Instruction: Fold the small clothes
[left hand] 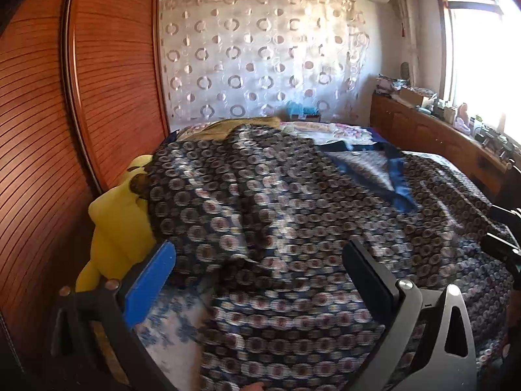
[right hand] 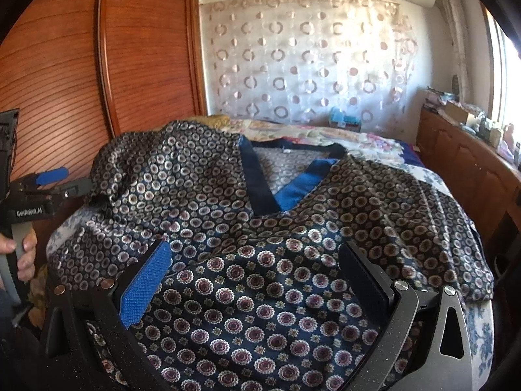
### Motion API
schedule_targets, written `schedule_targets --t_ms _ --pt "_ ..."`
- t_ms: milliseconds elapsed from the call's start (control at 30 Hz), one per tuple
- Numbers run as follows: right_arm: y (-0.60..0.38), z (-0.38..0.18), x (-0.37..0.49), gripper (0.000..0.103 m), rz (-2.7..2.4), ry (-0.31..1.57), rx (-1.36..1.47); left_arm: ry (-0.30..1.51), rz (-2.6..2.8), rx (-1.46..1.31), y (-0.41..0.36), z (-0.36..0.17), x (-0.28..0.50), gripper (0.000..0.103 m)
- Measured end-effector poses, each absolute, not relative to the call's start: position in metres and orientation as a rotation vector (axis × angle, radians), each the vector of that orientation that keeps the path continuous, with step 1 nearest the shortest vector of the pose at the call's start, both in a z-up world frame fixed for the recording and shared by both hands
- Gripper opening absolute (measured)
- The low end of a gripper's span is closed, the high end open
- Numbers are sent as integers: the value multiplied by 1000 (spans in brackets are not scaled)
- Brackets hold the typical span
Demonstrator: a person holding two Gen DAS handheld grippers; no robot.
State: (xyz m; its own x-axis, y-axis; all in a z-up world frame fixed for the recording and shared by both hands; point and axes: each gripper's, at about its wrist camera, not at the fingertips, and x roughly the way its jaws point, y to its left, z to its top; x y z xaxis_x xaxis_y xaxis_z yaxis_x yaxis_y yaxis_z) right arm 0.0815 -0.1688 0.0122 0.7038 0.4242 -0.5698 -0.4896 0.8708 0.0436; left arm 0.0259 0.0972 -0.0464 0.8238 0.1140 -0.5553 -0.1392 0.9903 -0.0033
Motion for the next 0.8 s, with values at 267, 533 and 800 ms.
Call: schedule_targets --t_ms 267,533,800 --pt "-146 -3 96 103 568 666 -133 602 151 -82 155 -51 45 103" --pt "-133 -22 97 103 570 710 -161 663 115 -176 194 -62 81 88" --pt "-128 -25 95 103 547 704 -189 741 71 -225 202 -80 97 48"
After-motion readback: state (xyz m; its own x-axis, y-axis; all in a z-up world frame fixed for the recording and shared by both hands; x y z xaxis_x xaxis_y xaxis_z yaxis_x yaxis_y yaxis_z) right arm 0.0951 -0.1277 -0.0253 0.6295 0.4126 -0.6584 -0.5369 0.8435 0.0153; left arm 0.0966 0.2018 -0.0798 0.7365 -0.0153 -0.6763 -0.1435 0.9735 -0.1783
